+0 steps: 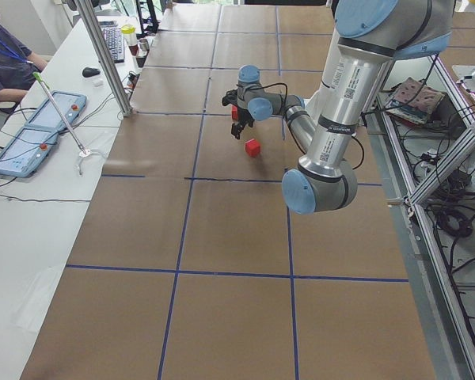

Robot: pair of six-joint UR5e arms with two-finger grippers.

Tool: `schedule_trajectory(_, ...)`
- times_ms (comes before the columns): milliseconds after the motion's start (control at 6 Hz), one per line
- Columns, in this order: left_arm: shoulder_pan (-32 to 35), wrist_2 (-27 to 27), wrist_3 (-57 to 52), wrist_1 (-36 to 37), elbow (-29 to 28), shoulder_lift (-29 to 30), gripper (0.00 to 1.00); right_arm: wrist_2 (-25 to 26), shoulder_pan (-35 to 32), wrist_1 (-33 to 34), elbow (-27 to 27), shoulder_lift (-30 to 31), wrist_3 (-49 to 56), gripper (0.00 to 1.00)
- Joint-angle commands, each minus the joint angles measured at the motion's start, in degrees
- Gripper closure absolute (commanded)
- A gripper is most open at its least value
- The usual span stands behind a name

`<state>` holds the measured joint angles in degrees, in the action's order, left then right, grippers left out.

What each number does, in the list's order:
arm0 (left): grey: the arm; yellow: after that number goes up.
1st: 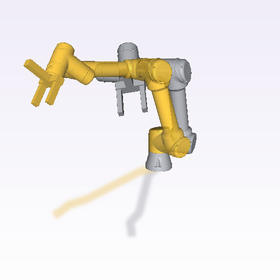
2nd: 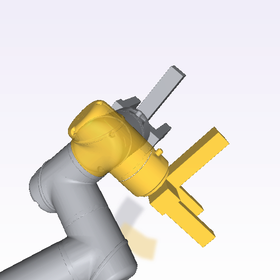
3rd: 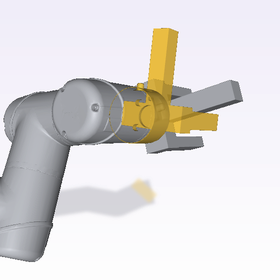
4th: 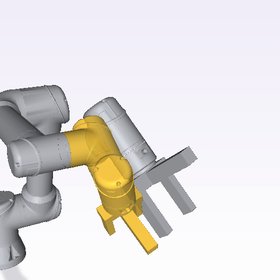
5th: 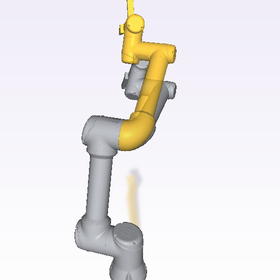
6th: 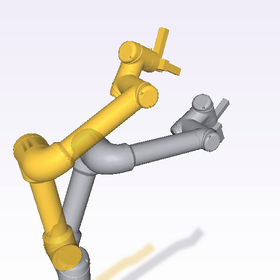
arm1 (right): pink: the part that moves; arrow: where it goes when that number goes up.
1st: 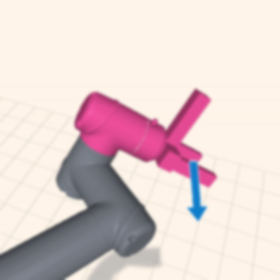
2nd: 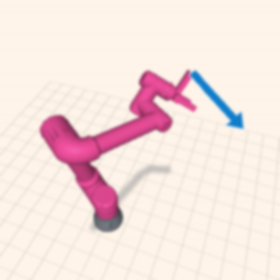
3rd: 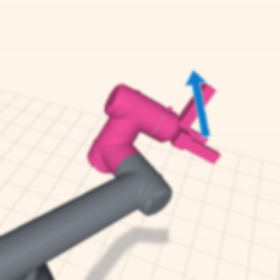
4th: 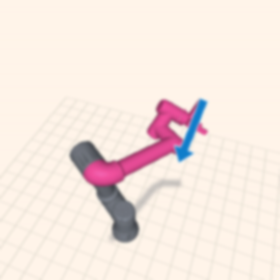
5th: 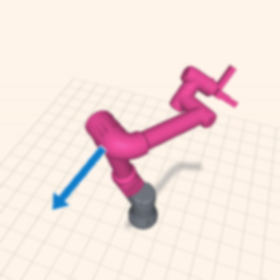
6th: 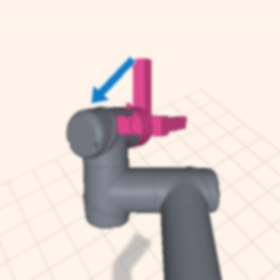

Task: Form red blocks into L shape at center
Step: 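Move the left gripper to the remaining red cube and grasp it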

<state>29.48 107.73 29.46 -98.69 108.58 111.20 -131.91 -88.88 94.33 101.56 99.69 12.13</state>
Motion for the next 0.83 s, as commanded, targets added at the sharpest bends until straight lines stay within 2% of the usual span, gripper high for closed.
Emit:
schedule_trajectory(0,-1.62,-1.04,-3.62,-2.65,-0.30,-1.43,0.01,-0.02,0.03,-0.02,-0.40,-0.02,0.00,0.00)
schedule_trajectory(167,-1.62,1.14,-3.19,-2.21,0.39,-1.60,0.01,-0.02,0.03,-0.02,-0.49,-0.02,0.09,0.00)
schedule_trajectory(667,-1.79,0.90,-4.06,-2.30,-0.65,-1.60,0.01,-0.02,0.03,-0.02,-0.49,-0.02,0.09,0.00)
